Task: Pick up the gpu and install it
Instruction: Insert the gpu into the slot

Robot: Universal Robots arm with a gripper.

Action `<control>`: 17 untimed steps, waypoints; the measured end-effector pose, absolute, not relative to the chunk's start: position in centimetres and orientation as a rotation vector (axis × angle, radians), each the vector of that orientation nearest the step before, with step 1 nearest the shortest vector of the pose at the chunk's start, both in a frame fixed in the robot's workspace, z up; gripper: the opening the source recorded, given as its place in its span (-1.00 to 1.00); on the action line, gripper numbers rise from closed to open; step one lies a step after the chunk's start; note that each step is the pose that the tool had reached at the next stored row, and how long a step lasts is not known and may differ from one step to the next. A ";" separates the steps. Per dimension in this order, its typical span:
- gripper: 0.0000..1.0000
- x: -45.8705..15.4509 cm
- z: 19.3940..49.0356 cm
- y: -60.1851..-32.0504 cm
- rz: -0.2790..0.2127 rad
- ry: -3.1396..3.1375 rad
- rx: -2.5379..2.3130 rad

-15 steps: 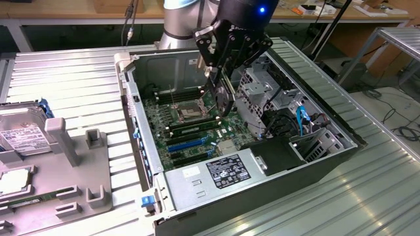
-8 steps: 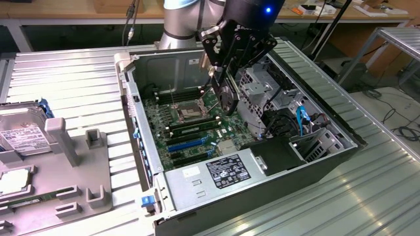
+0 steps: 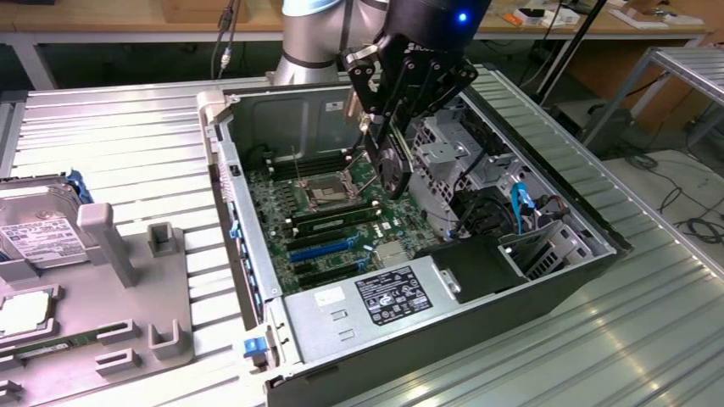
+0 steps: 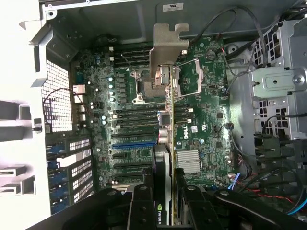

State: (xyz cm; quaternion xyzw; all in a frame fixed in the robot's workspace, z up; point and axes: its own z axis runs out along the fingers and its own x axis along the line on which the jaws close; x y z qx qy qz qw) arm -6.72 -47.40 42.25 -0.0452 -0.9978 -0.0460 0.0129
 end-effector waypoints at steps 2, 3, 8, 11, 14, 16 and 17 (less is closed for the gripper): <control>-0.46 -6.7 42.2 -47.4 -0.143 -3.109 -0.141; -0.46 -6.7 42.3 -47.4 -0.143 -3.109 -0.141; -0.46 -6.7 42.3 -47.4 -0.143 -3.109 -0.138; -0.46 -6.7 42.2 -47.4 -0.143 -3.110 -0.111; -0.46 -6.7 42.2 -47.4 -0.142 -3.110 -0.069; -0.46 -6.7 42.3 -47.4 -0.142 -3.110 -0.053; -0.46 -6.7 42.3 -47.4 -0.142 -3.109 -0.044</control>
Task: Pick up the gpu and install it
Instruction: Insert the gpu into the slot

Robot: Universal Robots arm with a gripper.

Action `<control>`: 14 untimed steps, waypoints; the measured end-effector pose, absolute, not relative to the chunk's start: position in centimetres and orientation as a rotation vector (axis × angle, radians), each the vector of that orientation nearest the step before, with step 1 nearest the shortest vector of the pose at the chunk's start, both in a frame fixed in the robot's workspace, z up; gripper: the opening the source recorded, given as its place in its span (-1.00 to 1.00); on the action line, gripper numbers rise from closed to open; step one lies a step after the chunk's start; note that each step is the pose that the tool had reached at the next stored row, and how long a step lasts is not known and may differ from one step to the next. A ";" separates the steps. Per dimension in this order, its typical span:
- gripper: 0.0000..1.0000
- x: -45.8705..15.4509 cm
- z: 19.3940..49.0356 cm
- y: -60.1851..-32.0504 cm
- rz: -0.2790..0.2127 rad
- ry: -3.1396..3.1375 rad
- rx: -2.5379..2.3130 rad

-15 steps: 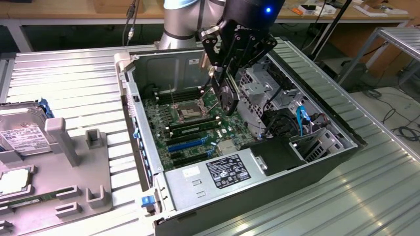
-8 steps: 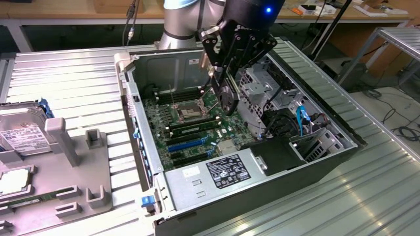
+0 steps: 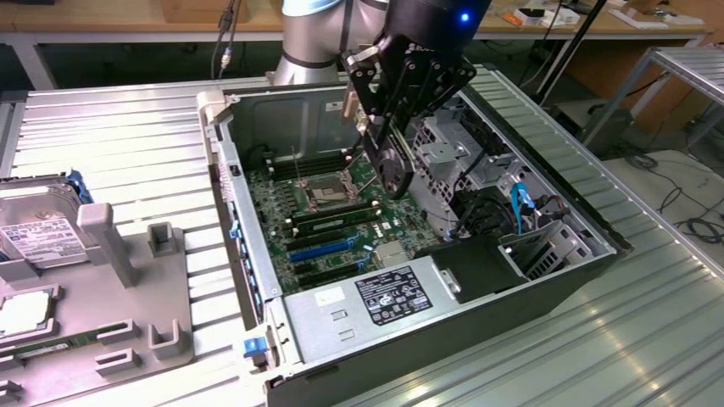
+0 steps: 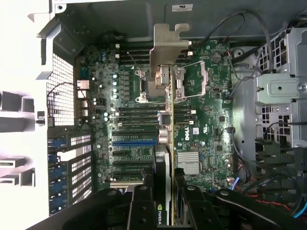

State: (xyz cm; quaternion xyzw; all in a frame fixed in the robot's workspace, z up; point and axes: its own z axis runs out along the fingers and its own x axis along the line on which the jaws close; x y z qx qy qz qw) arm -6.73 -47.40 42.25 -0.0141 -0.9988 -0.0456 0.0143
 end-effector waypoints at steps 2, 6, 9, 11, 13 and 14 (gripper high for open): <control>-0.46 -6.7 42.3 -47.4 -0.141 -3.109 -0.014; -0.46 -6.7 42.3 -47.4 -0.140 -3.107 0.042; -0.46 -6.7 42.3 -47.4 -0.140 -3.105 0.090; -0.46 -6.7 42.3 -47.4 -0.139 -3.104 0.108; -0.46 -6.7 42.3 -47.4 -0.139 -3.103 0.124; -0.46 -6.7 42.3 -47.4 -0.139 -3.102 0.132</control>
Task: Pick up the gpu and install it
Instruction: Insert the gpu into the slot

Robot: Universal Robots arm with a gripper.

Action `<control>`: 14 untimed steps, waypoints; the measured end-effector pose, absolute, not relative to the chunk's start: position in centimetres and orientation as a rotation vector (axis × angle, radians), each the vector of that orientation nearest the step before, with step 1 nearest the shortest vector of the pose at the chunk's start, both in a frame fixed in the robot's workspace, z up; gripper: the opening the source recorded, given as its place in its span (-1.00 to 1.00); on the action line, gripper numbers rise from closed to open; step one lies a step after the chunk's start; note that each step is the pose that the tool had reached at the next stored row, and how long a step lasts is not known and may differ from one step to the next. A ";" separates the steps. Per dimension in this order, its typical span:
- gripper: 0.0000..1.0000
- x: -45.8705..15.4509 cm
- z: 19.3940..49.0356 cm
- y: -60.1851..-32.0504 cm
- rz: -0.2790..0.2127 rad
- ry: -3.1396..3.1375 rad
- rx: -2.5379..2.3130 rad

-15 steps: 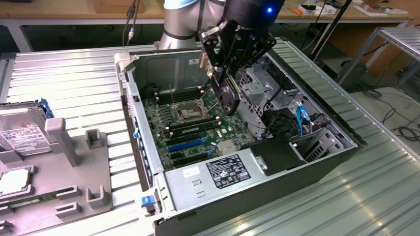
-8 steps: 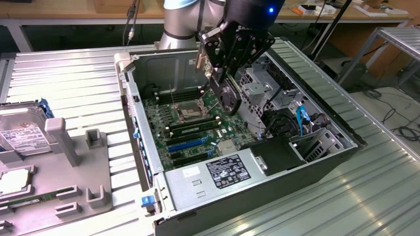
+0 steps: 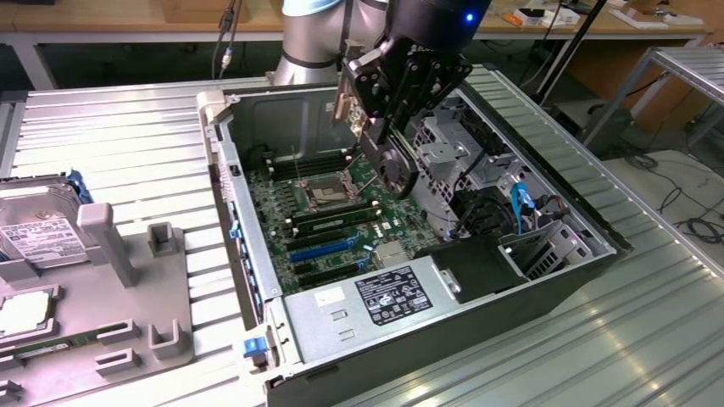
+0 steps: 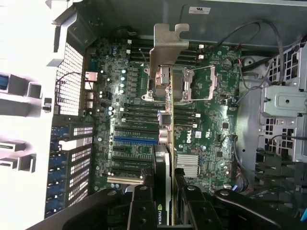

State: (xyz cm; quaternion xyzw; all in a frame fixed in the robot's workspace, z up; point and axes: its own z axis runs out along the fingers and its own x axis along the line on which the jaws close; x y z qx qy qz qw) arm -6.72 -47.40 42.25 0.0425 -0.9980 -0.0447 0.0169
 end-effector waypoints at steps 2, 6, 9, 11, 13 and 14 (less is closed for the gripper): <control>-0.46 -6.7 42.3 -47.4 -0.139 -3.101 0.148; -0.46 -6.7 42.2 -47.4 -0.137 -3.095 0.210; -0.46 -6.7 42.3 -47.4 -0.137 -3.092 0.241; -0.46 -6.7 42.3 -47.4 -0.136 -3.090 0.266; -0.46 -6.7 42.3 -47.4 -0.136 -3.088 0.283; -0.46 -6.7 42.3 -47.4 -0.136 -3.086 0.295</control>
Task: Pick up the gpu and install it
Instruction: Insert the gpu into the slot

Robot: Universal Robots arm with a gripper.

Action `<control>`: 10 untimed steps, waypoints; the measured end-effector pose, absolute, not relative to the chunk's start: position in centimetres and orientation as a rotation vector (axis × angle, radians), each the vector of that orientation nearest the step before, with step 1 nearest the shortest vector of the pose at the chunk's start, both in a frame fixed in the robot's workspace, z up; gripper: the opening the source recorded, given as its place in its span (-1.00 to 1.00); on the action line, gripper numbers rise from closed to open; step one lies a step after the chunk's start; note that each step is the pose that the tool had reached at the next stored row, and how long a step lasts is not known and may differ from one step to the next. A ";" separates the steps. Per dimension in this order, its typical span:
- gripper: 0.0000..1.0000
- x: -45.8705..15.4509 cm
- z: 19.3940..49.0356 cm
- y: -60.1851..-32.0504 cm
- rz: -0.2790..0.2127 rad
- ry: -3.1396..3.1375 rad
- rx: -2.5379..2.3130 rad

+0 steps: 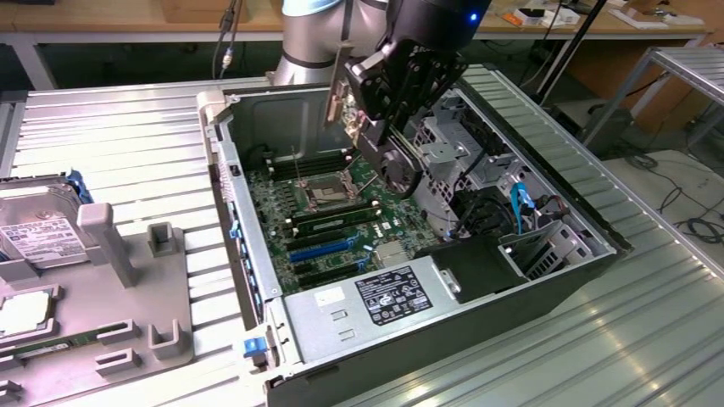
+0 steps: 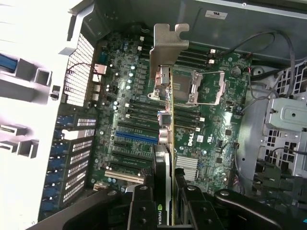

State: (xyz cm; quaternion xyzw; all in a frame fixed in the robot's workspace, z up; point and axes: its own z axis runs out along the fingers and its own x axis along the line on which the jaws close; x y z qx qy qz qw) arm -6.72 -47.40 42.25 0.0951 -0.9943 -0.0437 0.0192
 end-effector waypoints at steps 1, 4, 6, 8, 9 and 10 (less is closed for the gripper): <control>-0.46 -6.7 42.3 -47.4 -0.135 -3.084 0.310; -0.46 -6.7 42.3 -47.4 -0.135 -3.078 0.354; -0.46 -6.7 42.2 -47.4 -0.134 -3.076 0.371; -0.46 -6.7 42.3 -47.4 -0.134 -3.073 0.390; -0.46 -6.7 42.2 -47.4 -0.134 -3.072 0.399; -0.46 -6.7 42.2 -47.4 -0.133 -3.070 0.410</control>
